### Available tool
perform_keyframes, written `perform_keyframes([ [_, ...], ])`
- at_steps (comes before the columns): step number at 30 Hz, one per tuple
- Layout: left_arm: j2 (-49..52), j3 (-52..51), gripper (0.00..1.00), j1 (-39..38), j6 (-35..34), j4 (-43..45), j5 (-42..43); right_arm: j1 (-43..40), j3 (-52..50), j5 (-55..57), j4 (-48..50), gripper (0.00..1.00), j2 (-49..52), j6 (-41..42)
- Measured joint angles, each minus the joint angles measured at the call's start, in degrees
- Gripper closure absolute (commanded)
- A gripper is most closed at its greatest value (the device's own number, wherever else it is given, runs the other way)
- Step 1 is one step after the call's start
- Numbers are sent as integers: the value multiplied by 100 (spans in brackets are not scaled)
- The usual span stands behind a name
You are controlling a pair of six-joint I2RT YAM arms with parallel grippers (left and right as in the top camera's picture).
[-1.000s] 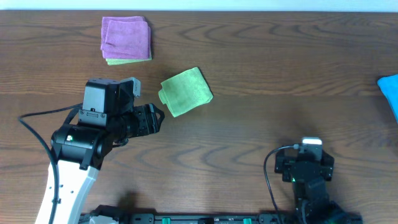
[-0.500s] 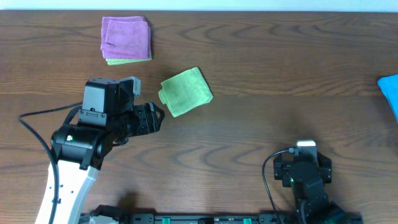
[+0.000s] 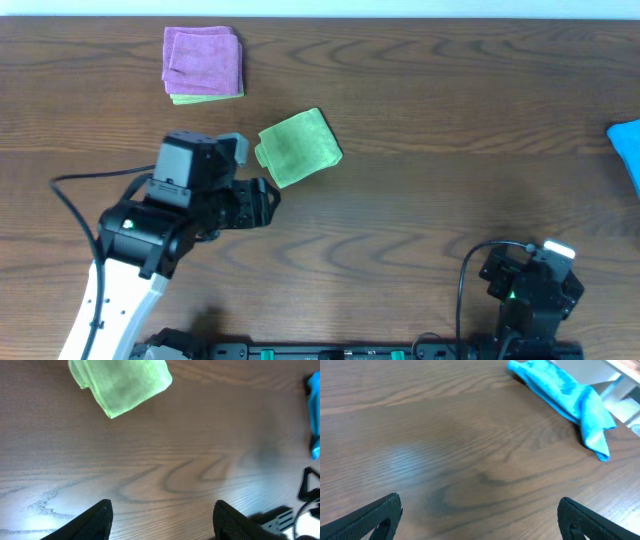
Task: Fold the cloth
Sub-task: 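Move the left gripper over the folded green bundle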
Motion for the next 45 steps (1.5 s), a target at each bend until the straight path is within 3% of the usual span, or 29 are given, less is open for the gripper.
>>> perform_keyframes([
  [4, 304, -37, 42, -538, -273, 4, -297, -57, 0, -4, 0, 1, -109, 0],
  [8, 887, -234, 42, -1231, -1003, 192, -964, -68, 0, -7, 0, 1, -131, 2],
  [16, 1829, -376, 40, -1987, -1976, 2035, -1858, -68, 0, -11, 0, 1, -138, 0],
  [18, 1974, -378, 34, -2022, -2074, 2564, -1987, -68, 0, -2, 0, 1, -142, 0],
  [21, 2092, -387, 2, -2022, -2127, 3132, -2135, -68, 0, -11, 2, 1, -142, 0],
  [25, 2135, -387, 5, -2022, -2236, 3438, -2135, -68, 0, -7, 0, 1, -146, 0],
  [34, 2135, -389, 5, -2022, -2269, 2743, -2269, -68, 0, -7, -2, 1, -151, 0],
  [37, 2135, -389, 5, -2000, -2946, 2664, -2277, -68, 0, -7, 0, 1, -151, 0],
  [45, 2409, -391, 5, -2277, -6671, 2671, -3244, -68, 0, -7, 0, 1, -151, 0],
])
